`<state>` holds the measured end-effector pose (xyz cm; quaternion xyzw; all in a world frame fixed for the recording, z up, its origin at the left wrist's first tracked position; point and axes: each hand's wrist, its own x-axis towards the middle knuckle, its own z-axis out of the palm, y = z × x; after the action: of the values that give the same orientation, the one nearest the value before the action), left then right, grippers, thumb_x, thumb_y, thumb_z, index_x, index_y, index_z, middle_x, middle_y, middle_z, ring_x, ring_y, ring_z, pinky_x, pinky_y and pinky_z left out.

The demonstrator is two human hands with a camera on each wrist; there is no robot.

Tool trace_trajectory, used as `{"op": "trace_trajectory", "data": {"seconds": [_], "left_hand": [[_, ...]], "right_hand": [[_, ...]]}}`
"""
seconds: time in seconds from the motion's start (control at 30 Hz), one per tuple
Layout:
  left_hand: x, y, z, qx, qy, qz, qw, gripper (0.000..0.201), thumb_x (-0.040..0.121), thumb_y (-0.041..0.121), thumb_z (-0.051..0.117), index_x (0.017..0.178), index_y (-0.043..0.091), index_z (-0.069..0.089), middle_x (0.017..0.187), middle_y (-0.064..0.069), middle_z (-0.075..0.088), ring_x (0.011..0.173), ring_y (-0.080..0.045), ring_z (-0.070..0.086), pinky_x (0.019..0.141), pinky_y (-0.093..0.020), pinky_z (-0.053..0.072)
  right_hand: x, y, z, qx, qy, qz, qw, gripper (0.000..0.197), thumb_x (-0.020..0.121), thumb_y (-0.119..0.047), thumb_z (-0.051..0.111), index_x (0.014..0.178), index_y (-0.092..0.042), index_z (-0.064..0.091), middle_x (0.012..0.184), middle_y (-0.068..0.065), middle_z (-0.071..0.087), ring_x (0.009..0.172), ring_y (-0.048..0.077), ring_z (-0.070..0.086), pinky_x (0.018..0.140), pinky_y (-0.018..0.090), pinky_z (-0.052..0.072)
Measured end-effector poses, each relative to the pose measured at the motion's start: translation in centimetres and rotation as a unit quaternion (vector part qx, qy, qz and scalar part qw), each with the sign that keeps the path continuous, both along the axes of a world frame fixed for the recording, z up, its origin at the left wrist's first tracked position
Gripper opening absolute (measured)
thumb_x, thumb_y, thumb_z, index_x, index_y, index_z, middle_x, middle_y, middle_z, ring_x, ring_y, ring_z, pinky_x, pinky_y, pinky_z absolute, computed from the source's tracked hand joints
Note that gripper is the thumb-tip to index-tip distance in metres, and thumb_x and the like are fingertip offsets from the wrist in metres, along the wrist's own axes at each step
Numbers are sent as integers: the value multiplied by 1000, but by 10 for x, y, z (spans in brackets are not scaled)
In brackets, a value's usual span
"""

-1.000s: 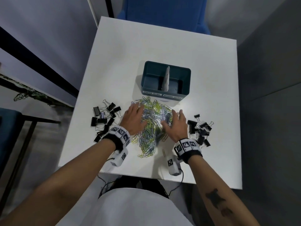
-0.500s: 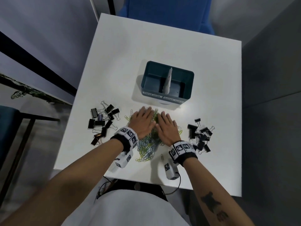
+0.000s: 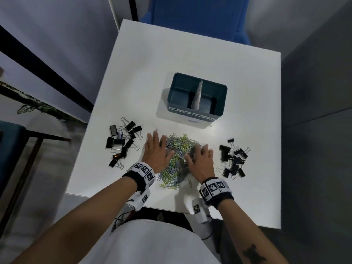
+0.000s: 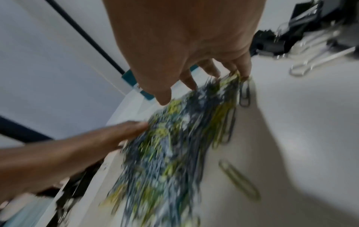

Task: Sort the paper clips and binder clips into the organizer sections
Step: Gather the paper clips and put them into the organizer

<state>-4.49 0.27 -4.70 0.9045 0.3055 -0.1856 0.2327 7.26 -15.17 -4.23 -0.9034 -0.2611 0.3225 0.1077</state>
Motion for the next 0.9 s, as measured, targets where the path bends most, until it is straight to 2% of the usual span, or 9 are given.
{"op": "trace_trajectory", "data": {"seconds": [0.07,0.2,0.3,0.37,0.43,0.53,0.63,0.73,0.9], "left_hand": [[-1,-8,0,-13,-10,-38,999,78,96,62,18,152,12,-3,156,-19,-20,143,-39,-15,116,-51,7],[-9,-17,10,-50,-28,-121,991,75,100,46,32,152,11,-8,159,-12,-14,146,-30,-12,119,-50,12],[-22,-12,21,-3,-64,-154,986,78,97,42,45,153,14,-2,161,-11,-2,147,-30,-1,118,-48,18],[-35,-6,24,26,-88,-157,983,79,94,45,51,152,13,8,159,-14,12,145,-31,16,113,-49,27],[-52,0,22,45,-89,-162,982,83,89,50,56,150,14,14,155,-15,22,137,-33,29,105,-53,38],[-72,4,14,35,-20,-141,989,109,72,67,64,151,22,5,156,-13,16,131,-33,31,99,-52,41],[-76,1,6,4,20,-117,993,131,59,65,77,151,25,-8,155,-14,10,128,-34,31,87,-47,48],[-62,-5,5,-25,-1,-96,995,125,62,49,84,150,23,-2,149,-15,15,124,-33,36,80,-44,52],[-28,-15,12,-68,-61,-94,991,97,72,21,83,145,17,19,132,-15,31,98,-28,54,74,-36,54]], "right_hand": [[-14,2,2,-5,-4,18,1000,68,97,-58,37,151,-21,17,160,21,3,145,46,-1,119,57,11],[-19,5,8,63,29,48,996,68,93,-53,50,149,-23,23,157,17,17,145,39,14,115,56,26],[-12,-7,22,77,18,60,995,79,84,-50,67,148,-27,27,159,15,17,145,34,18,115,54,26],[-9,-23,30,74,-14,59,995,86,75,-44,77,145,-27,30,156,14,24,138,35,30,107,52,36],[-9,-40,30,56,-36,71,995,93,70,-40,83,144,-26,29,150,13,30,127,35,43,93,47,49],[-13,-59,22,9,-29,99,995,112,60,-42,88,148,-26,20,146,13,28,122,34,43,78,45,55],[-17,-57,13,-28,-25,124,992,127,50,-42,92,149,-29,13,144,13,25,121,33,38,73,46,57],[-19,-43,11,-4,-17,94,995,116,50,-38,92,143,-29,24,136,11,31,116,30,40,72,45,58],[-23,-15,12,48,-43,59,996,65,73,-19,78,126,-14,42,118,12,42,102,31,50,67,30,44]]}}
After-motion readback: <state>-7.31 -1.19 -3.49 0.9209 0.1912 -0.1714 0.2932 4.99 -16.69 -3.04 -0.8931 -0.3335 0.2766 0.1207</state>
